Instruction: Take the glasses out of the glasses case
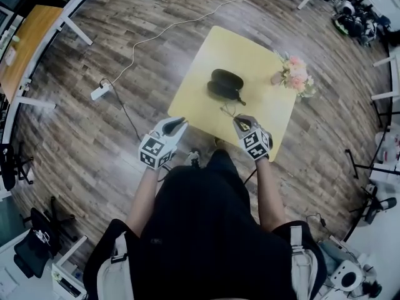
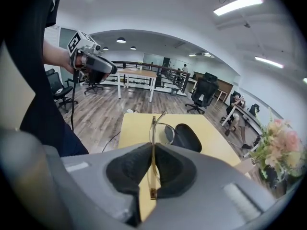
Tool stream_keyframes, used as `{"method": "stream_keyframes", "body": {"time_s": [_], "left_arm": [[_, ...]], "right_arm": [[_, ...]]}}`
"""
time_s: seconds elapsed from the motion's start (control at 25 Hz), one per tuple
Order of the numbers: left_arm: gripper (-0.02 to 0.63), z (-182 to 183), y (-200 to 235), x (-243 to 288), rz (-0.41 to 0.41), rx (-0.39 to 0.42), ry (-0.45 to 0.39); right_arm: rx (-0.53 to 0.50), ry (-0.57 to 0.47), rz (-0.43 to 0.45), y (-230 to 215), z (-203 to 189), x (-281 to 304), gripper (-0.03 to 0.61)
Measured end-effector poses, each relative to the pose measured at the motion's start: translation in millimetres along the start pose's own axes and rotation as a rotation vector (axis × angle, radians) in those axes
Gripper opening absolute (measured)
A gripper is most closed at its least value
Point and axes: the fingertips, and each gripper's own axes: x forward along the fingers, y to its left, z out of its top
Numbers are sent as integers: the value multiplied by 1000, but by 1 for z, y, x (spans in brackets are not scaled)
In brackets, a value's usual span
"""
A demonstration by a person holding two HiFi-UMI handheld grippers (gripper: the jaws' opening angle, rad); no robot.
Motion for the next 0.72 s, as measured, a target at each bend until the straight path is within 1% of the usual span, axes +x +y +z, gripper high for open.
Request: {"method": "stream_keyframes", "body": {"time_s": [0.24, 0.36, 0.56, 0.72], "left_arm": [[58, -9, 1, -12, -1, 7, 1], [58, -11, -3, -12, -2, 12, 4], [58, -13, -6, -16, -6, 12, 2], [58, -12, -4, -19, 7, 12, -8]], "right_arm": [[-7, -56, -39, 11, 18, -16, 21], [-12, -78, -64, 11, 20, -28, 21], [-7, -101, -71, 17, 21, -31, 21], [-10, -113, -73, 19, 25, -34, 21]]}}
